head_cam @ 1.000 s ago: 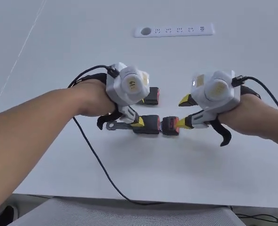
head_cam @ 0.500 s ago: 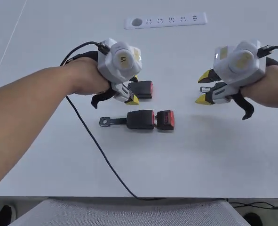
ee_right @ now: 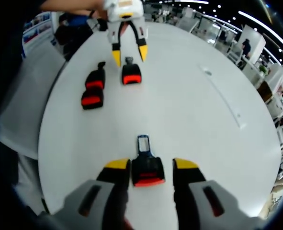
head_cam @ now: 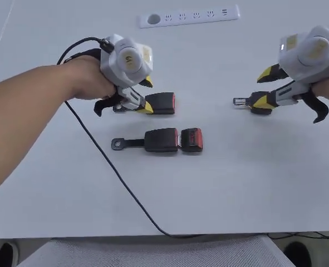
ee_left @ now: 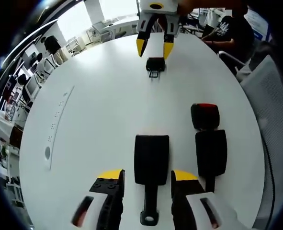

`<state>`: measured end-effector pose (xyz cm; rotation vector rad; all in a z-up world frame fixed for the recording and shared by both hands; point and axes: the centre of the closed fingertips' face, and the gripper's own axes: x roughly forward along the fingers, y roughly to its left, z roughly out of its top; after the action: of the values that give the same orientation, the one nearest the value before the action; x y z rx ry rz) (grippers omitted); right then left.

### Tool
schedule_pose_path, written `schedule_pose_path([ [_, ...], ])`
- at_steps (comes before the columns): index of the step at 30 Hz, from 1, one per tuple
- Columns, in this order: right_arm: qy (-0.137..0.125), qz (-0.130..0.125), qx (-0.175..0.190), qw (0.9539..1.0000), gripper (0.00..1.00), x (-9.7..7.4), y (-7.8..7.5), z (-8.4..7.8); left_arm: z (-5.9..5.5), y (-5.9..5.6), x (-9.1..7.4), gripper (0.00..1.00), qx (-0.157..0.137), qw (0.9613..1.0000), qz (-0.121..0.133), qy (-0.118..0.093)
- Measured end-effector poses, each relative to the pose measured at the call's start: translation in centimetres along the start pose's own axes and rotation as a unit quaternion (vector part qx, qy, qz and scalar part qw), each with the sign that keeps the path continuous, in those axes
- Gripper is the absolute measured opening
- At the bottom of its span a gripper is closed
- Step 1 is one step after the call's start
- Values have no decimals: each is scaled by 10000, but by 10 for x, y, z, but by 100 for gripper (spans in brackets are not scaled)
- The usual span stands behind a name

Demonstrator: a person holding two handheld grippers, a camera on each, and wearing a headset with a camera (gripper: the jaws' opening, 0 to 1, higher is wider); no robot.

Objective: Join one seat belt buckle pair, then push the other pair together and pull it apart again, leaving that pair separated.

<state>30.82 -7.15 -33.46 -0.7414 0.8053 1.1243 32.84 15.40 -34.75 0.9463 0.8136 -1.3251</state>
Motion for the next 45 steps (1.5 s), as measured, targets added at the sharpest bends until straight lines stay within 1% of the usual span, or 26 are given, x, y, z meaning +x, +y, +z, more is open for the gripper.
schedule_pose_path([
  [3, 64, 99, -40, 9999, 36, 2, 3, -5, -5, -3, 5, 38, 3, 9999, -133, 77],
  [7, 192, 209, -79, 9996, 36, 9, 7, -13, -8, -4, 11, 38, 8, 9998, -179, 132],
  [9, 257, 249, -122, 9993, 36, 13, 7, -18, -11, -5, 13, 37, 58, 9997, -212, 137],
  [10, 276, 263, -127, 9992, 36, 14, 7, -20, -12, -5, 15, 37, 47, 9996, -232, 150],
  [12, 318, 288, -110, 9990, 36, 16, 6, -23, -16, -7, 17, 36, -102, 9993, -309, 192],
  [13, 381, 298, -156, 9987, 36, 18, 6, -26, -17, -6, 19, 34, -122, 9993, -291, 189],
  [15, 379, 374, -66, 9986, 36, 21, 7, -28, -18, -7, 20, 34, -75, 9994, -286, 174],
  [16, 417, 402, -90, 9983, 36, 23, 8, -30, -19, -8, 21, 34, -76, 9994, -286, 197],
  [17, 437, 427, -134, 9980, 36, 24, 8, -32, -17, -8, 21, 33, -84, 9993, -316, 151],
  [19, 454, 459, -164, 9978, 36, 26, 8, -33, -18, -5, 21, 34, -127, 9994, -283, 156],
  [21, 415, 516, -164, 9977, 36, 26, 8, -32, -18, -6, 22, 32, -133, 9992, -329, 164],
  [24, 391, 601, -192, 9972, 36, 26, 8, -32, -18, -5, 22, 32, -111, 9992, -319, 189],
  [26, 379, 667, -162, 9969, 36, 26, 7, -32, -19, -5, 23, 32, -160, 9991, -313, 239],
  [28, 368, 722, -167, 9966, 35, 26, 7, -32, -20, -5, 23, 32, -306, 9986, -293, 325],
  [29, 366, 739, -181, 9964, 35, 26, 7, -32, -20, -5, 23, 32, -236, 9988, -301, 318],
  [31, 379, 768, -209, 9961, 35, 26, 6, -32, -20, -6, 23, 32, -189, 9988, -308, 337],
  [37, 418, 774, -274, 9957, 35, 26, 6, -31, -19, -5, 23, 31, -199, 9987, -319, 346],
  [40, 430, 736, -289, 9959, 35, 26, 6, -30, -18, -5, 22, 31, -206, 9985, -316, 395],
  [45, 291, 690, -275, 9968, 35, 28, 8, -22, -18, -5, 22, 31, -225, 9982, -345, 427],
])
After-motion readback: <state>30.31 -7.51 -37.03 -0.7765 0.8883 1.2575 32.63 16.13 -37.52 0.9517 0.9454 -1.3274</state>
